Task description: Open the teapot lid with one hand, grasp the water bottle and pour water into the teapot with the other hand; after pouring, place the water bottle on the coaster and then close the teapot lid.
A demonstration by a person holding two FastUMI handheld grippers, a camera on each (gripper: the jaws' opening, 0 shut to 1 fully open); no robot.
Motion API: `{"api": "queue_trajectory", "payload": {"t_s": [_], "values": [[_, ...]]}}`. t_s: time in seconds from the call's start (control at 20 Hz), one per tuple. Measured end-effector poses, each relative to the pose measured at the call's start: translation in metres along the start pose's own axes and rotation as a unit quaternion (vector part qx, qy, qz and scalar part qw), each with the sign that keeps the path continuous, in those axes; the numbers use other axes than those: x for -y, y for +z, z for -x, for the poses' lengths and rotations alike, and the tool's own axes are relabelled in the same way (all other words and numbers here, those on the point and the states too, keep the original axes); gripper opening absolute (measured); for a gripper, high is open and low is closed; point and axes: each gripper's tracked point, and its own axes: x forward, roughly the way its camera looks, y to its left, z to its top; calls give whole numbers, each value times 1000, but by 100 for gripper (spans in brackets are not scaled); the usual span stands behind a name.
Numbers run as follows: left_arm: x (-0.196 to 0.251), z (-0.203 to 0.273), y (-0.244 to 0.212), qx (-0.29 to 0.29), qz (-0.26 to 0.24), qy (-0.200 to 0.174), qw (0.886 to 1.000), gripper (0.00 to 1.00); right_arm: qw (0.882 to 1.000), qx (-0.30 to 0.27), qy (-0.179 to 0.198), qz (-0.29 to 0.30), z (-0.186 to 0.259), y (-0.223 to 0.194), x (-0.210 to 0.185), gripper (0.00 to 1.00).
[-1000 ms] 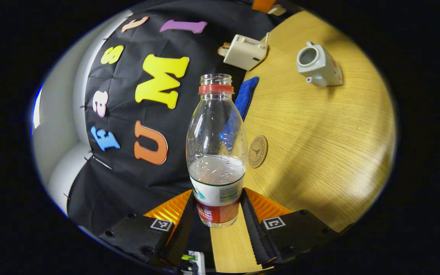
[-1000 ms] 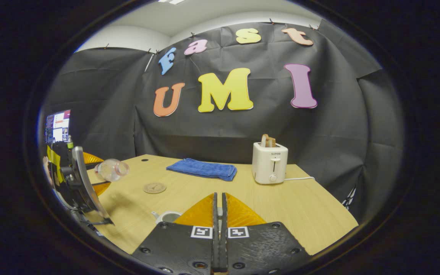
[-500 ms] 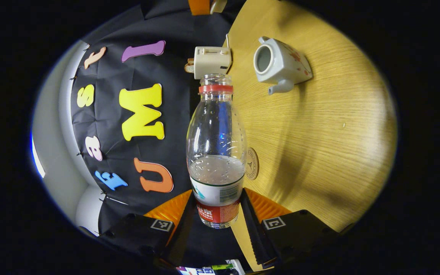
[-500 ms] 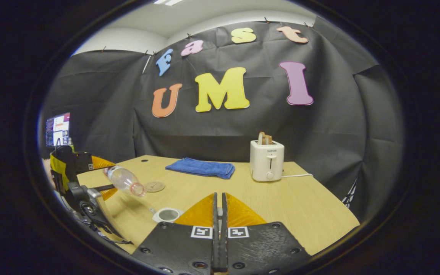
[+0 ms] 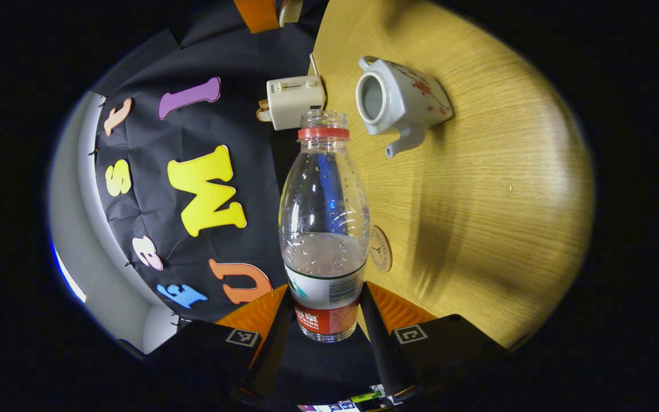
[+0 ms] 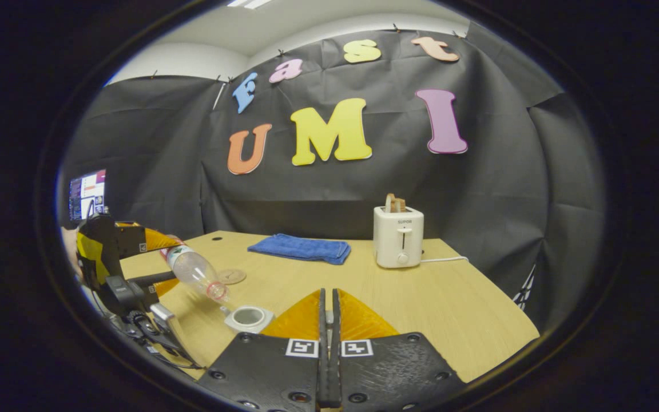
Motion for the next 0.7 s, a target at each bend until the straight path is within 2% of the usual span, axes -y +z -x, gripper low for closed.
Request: {"api": "queue_trajectory", "payload": {"t_s": [0.7], "values": [[-5, -6, 9, -23, -68, 6, 997, 70, 1000, -1, 3, 3, 4, -3, 3, 0]]}}
